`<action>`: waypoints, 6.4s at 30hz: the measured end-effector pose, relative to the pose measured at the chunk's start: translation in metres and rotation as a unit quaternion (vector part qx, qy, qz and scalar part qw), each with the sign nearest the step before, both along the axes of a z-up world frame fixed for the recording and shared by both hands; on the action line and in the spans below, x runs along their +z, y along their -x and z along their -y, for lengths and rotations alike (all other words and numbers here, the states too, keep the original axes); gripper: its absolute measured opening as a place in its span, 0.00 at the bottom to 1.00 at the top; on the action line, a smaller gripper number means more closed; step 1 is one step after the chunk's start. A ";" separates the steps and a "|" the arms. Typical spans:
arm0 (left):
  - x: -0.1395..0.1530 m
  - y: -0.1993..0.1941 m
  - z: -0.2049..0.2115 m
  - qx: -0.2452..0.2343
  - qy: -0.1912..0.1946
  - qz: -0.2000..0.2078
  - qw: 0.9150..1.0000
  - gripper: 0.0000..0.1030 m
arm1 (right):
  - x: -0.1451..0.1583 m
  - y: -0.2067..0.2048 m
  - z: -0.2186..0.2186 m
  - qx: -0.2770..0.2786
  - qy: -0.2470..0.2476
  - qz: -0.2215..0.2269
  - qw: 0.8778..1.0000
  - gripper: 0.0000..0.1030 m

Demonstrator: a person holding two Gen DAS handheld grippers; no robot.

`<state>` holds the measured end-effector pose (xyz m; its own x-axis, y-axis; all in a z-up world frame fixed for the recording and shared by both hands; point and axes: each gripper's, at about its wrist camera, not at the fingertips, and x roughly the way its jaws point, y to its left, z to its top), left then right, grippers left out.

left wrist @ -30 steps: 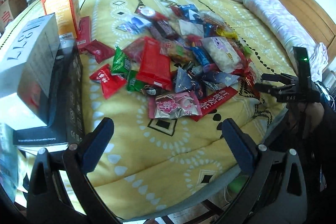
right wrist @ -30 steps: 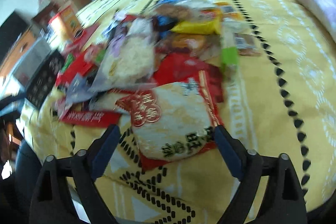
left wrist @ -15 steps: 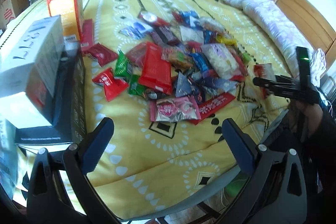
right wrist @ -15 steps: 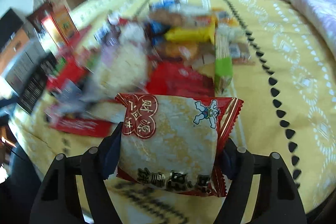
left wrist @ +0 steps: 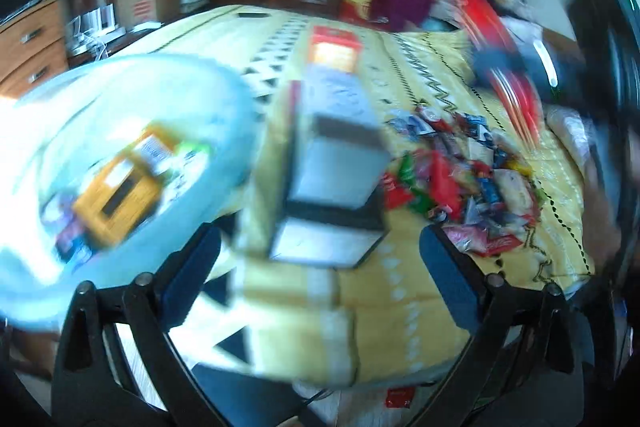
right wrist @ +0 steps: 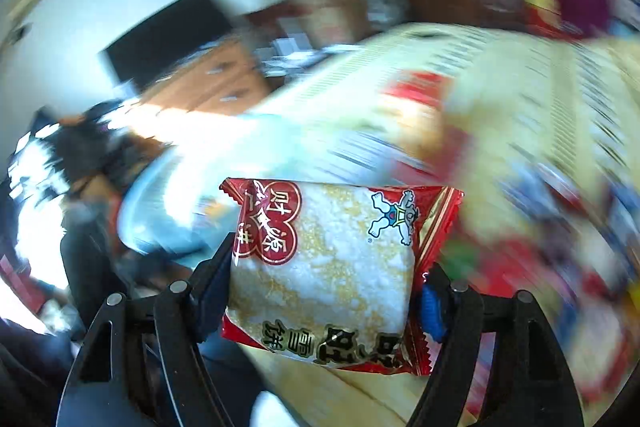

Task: Organize snacks
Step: 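Carry the rice cracker bag to the bowl and open the right tool, then grasp the white puffed-rice bag with the right tool while the left tool reaches the pile, then grasp the red snack packet with the left tool and lift both snacks, then carry the red packet and white puffed-rice bag over the glass bowl, then open both tools over the bowl to drop the red packet and puffed-rice bag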

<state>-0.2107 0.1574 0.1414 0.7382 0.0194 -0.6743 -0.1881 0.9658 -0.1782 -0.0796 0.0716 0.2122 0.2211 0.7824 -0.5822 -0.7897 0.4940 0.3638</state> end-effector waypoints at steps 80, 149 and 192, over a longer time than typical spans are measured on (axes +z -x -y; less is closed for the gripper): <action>-0.003 -0.167 0.142 -0.167 -0.080 -0.031 0.982 0.51 | -0.088 -0.024 0.281 -0.313 0.052 -0.017 0.948 0.77; 0.060 -0.005 -0.191 0.204 -0.008 0.043 0.978 0.51 | 0.038 0.025 -0.223 0.085 0.054 0.055 0.993 0.77; 0.056 -0.017 -0.194 0.207 -0.036 -0.008 0.978 0.89 | 0.002 0.017 -0.243 0.104 0.086 0.003 0.991 0.88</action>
<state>-0.1933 0.3512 0.1977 0.6472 0.3616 -0.6711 -0.5671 0.8167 -0.1069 -0.0963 0.3150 0.2137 0.0683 0.7013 -0.7096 -0.8827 0.3740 0.2846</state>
